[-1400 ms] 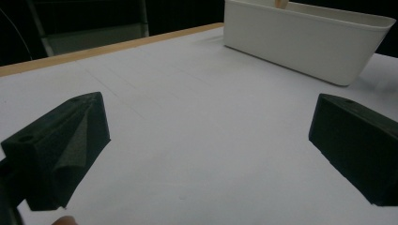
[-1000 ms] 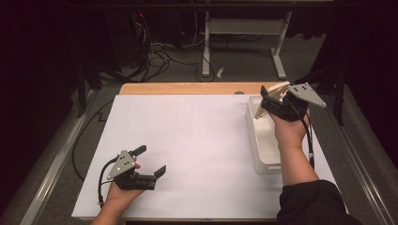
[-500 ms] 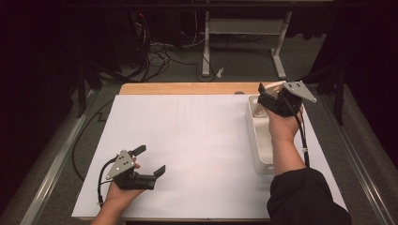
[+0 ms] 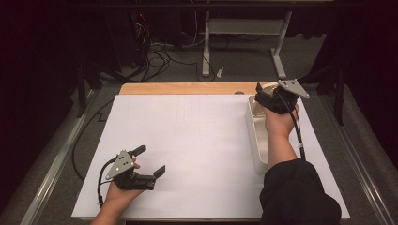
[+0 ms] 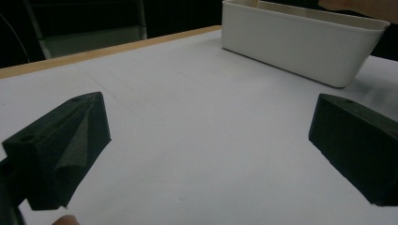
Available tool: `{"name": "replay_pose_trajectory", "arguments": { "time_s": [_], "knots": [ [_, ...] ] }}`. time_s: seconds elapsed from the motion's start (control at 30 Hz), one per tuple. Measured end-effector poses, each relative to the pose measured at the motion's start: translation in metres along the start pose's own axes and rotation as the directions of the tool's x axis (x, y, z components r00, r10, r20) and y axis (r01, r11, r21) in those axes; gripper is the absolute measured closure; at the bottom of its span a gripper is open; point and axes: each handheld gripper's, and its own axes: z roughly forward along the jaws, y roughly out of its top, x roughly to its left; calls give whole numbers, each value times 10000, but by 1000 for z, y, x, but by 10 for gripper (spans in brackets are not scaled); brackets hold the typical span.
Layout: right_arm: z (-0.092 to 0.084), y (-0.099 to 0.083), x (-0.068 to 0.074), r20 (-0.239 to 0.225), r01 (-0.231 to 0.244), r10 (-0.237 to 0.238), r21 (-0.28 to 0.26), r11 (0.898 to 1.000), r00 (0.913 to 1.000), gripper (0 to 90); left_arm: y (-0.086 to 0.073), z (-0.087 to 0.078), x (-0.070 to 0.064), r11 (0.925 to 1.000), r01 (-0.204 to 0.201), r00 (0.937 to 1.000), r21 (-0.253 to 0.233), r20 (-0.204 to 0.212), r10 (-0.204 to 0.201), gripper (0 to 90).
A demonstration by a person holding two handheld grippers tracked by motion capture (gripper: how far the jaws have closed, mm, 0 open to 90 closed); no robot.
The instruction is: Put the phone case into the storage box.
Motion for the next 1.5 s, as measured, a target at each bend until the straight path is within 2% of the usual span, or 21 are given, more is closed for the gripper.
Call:
{"name": "replay_pose_trajectory", "arguments": {
  "time_s": [0.2, 0.77, 1.5],
  "knots": [
    [6, -2, 5, 47, 5, -5, 109, 9999, 10000, 128, 0, 0, 0, 10000, -8, 10000, 8, 42, 8, 5],
    [18, -12, 5, 306, -113, 103, 324, 9994, 9995, 128, -1, 0, 0, 10000, 10, 9999, 42, 120, -11, 5],
    [25, -19, 4, 252, -184, 172, 458, 9988, 9995, 126, -1, 0, -1, 10000, -13, 9998, 83, 206, 11, 5]
  ]
}}
